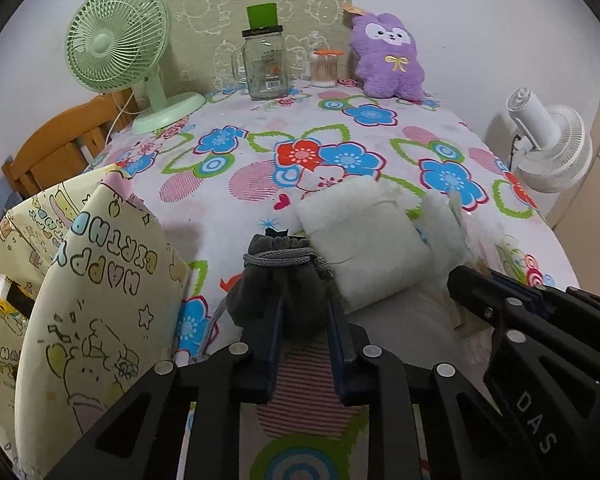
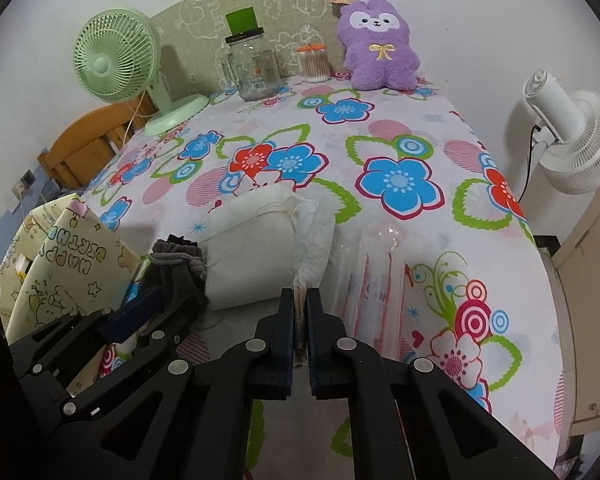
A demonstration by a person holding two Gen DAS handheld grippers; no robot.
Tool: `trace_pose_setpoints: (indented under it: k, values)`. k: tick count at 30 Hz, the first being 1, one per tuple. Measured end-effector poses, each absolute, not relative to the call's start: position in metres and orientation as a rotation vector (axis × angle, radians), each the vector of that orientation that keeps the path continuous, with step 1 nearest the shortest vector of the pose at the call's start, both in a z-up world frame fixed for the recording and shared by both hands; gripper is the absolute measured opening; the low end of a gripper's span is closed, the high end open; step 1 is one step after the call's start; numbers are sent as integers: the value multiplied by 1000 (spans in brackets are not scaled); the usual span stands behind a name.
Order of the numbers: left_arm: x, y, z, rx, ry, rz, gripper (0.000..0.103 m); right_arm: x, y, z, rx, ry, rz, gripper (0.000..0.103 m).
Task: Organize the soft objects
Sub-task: 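Grasp the grey bag with the left gripper while the right gripper grasps the white rolled item, then lift and carry the grey bag and white rolled item toward the box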
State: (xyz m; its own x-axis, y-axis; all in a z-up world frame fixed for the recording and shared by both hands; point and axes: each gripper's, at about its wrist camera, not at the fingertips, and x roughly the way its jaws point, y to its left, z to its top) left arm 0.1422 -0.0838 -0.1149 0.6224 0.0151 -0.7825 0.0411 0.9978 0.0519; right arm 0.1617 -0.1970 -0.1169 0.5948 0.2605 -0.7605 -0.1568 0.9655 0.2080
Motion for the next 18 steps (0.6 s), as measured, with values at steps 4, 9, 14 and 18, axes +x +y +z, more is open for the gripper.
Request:
trace_pose_setpoints:
  k: [4, 9, 14, 18]
  values:
    - [133, -88, -111, 70, 901, -53, 17, 155, -197, -115, 122, 898, 241, 8]
    - [122, -91, -107, 71, 897, -77, 15, 145, -196, -110, 123, 886, 240, 8]
    - [114, -92, -99, 69, 882, -89, 15, 135, -197, -103, 122, 870, 236, 8]
    - [107, -93, -92, 65, 874, -98, 15, 126, -199, -95, 121, 853, 229, 8]
